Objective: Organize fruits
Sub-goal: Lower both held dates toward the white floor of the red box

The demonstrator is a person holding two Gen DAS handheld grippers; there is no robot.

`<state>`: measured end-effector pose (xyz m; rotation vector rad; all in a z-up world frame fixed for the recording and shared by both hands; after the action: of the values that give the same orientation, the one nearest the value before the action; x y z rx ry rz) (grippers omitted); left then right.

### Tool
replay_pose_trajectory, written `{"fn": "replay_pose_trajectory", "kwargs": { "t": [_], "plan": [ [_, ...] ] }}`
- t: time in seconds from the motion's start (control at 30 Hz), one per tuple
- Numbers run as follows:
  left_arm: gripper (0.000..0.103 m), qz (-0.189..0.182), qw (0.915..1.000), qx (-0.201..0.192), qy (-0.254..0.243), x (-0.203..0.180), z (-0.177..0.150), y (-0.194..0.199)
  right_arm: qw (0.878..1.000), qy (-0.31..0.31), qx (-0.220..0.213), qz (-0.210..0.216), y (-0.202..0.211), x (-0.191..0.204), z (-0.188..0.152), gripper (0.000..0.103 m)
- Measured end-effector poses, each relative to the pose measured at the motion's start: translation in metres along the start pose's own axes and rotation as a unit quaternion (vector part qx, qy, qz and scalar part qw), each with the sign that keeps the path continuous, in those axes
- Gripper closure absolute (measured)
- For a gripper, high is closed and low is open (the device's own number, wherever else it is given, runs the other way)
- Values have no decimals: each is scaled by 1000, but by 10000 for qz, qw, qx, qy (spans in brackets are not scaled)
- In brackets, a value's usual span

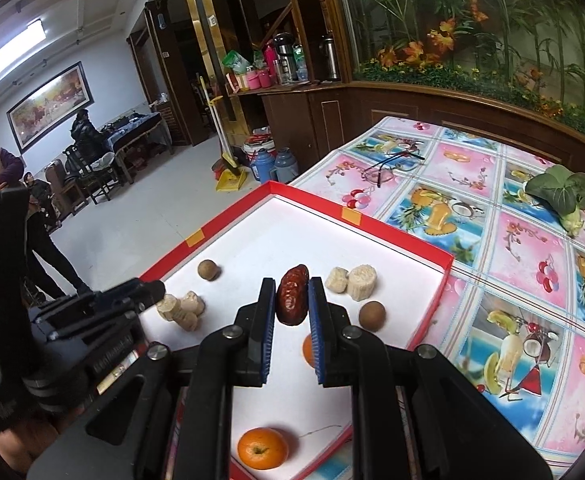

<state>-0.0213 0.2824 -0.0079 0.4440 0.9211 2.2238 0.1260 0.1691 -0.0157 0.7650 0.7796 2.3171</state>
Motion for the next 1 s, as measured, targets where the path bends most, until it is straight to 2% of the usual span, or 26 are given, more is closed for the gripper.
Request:
{"fn": "replay_pose_trajectory", "kwargs": {
  "t": [0.3,0.77,1.0],
  "plan": [
    [83,-22,10000,79,-21,-1,3,-6,9998,-14,98,-193,7,-11,-3,85],
    [83,-120,9998,135,-102,-4,9,-10,9988,24,418,-265,-8,-17,3,85],
    [83,-116,9998,147,42,7,12,-17,9982,107,505,-293,-18,-14,8,85]
  ]
}}
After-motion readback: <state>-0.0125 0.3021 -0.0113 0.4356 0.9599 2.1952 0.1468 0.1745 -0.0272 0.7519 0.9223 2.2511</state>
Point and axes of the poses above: each gripper's, at about its wrist camera, not at the fingertips, and y roughly against the way its jaws point, x to its left, z to its top, the point moved 2 cm from there along -y, roughly the way its jaws point, and after that the axes turned 6 degrees about z, right-handed, at the moved point
